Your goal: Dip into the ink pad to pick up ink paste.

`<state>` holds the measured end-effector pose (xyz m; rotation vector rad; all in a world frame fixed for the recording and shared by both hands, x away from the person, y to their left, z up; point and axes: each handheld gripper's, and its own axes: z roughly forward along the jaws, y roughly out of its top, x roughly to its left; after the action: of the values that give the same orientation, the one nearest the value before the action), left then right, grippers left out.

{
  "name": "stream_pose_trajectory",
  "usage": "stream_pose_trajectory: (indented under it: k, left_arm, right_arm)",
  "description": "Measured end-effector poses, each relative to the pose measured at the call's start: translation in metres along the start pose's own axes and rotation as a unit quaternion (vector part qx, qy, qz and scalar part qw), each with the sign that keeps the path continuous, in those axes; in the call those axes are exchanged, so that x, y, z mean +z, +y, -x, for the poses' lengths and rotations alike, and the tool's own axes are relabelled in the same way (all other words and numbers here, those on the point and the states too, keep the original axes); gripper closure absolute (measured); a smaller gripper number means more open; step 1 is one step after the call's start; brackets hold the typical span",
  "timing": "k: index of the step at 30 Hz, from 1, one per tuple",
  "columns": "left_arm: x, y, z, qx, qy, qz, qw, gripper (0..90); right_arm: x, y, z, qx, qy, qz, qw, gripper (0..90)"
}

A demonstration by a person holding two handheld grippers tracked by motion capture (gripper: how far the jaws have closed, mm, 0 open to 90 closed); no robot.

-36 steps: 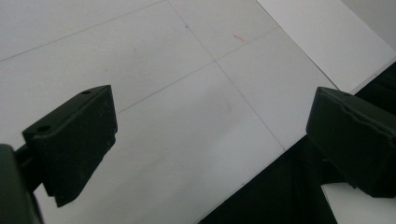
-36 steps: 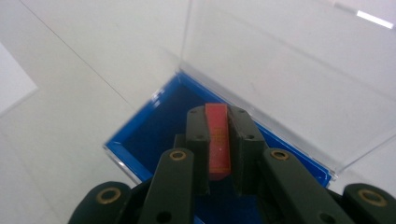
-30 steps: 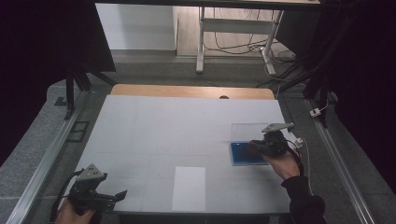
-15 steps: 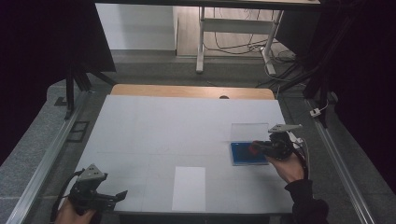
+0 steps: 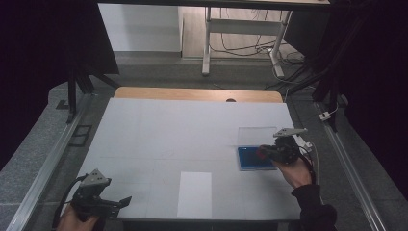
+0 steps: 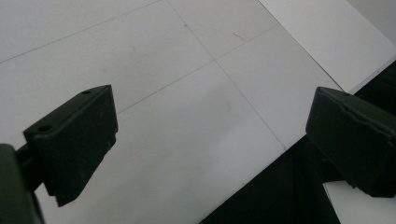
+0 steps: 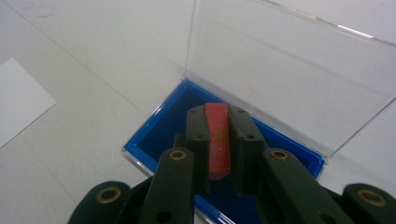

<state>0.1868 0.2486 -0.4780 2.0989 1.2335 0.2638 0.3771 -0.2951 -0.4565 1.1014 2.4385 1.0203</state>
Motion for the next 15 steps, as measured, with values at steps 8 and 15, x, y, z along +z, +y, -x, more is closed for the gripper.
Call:
stream_pose_trajectory:
  k: [8, 15]
  left_arm:
    - [0.000, 0.000, 0.000, -0.001, -0.001, 0.000, 1.0000, 2.9]
    - [0.000, 0.000, 0.000, -0.001, -0.001, 0.000, 1.0000, 2.9]
  right_arm:
    - [0.012, 0.000, -0.002, -0.012, -0.006, -0.020, 0.9997, 79.7]
    - [0.022, -0.002, -0.001, -0.019, -0.008, -0.031, 0.9993, 79.7]
